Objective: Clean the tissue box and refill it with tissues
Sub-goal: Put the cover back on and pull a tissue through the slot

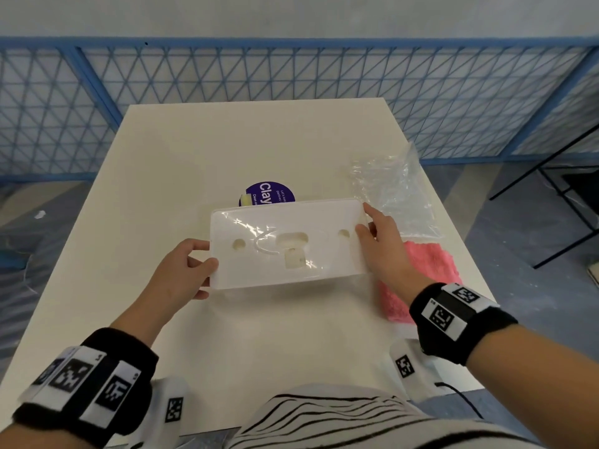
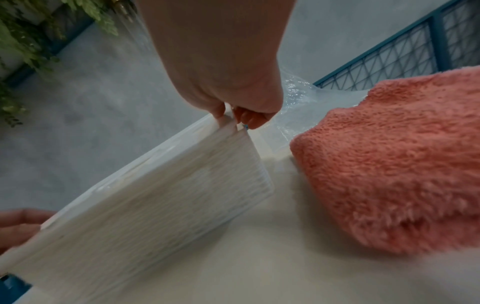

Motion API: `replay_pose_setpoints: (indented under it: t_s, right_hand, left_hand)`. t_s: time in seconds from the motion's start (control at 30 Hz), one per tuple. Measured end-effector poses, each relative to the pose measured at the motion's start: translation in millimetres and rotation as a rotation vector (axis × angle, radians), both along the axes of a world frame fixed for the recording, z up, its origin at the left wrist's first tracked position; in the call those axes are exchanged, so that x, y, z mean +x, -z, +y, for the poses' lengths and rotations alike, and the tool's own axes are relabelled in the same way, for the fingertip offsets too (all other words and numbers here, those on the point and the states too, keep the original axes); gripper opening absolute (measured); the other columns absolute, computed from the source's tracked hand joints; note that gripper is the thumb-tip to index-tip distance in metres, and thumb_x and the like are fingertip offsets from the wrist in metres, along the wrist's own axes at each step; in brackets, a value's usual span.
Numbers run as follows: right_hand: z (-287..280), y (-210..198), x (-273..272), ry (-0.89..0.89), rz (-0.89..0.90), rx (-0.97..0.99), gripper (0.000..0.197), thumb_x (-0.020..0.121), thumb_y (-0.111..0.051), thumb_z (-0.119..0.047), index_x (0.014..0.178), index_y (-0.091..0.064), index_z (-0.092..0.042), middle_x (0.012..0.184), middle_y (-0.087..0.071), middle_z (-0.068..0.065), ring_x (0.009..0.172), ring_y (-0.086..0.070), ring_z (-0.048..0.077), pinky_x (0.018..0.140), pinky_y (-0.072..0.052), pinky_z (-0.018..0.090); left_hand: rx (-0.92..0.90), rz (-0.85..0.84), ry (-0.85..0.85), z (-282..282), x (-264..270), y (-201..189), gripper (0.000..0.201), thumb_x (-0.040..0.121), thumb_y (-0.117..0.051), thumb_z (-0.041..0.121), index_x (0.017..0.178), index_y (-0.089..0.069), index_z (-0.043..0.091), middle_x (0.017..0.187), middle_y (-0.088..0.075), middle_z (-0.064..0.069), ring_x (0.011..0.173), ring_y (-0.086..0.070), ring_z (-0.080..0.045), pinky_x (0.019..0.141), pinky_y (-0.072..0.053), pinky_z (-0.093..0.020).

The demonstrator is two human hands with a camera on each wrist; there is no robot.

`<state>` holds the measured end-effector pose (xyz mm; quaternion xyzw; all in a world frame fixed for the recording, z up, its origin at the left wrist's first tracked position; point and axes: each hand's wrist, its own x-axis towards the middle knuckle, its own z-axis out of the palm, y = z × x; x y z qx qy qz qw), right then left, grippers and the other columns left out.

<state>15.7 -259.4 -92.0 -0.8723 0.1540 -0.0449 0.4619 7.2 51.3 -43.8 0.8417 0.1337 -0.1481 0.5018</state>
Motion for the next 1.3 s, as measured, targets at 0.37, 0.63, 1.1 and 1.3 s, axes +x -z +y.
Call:
replay_pose_setpoints:
  t_s: [0.37,0.63,1.1,1.3]
  right_hand:
    - [-3,-4,21,-0.008,0.072,-0.044,0.049,0.098,-0.044,-0.019,0.146,-0.034,-0.016,0.1,-0.041,0.006,0.081,-0.046,0.017,0.081,-0.038,0.027]
    - [4,-9,12,-0.078,0.135,-0.159,0.049,0.1,-0.04,-0.019,0.148,-0.029,-0.016,0.126,-0.032,0.013,0.105,-0.051,0.029,0.099,-0.038,0.033]
    - [14,-8,-16,-0.215,0.166,-0.521,0.052,0.096,-0.032,-0.01,0.147,-0.02,-0.015,0.126,-0.043,0.018,0.101,-0.054,0.036,0.081,-0.049,0.046]
    - [20,-17,-23,-0.304,0.121,-0.818,0.057,0.095,-0.033,-0.021,0.149,-0.02,-0.009,0.152,-0.022,0.015,0.137,-0.028,0.036,0.113,-0.021,0.044]
  left_hand:
    - [0.055,0.041,0.015,-6,16,2,0.027,0.091,-0.059,0.012,0.118,-0.056,0.011,0.085,-0.062,-0.01,0.07,-0.064,-0.016,0.055,-0.046,-0.026]
    - [0.156,0.083,0.1,-6,19,2,0.054,0.09,-0.056,0.006,0.139,-0.039,0.021,0.098,-0.062,-0.014,0.076,-0.063,-0.026,0.057,-0.046,-0.028]
    - [0.889,-0.062,0.436,-27,-1,21,0.062,0.095,-0.034,0.011,0.149,-0.006,0.015,0.133,-0.039,-0.008,0.108,-0.051,-0.031,0.078,-0.042,-0.038]
    - [0.993,-0.161,0.42,-34,2,3,0.048,0.098,-0.038,0.03,0.141,-0.033,0.009,0.146,-0.026,-0.013,0.131,-0.027,-0.039,0.105,-0.031,-0.042]
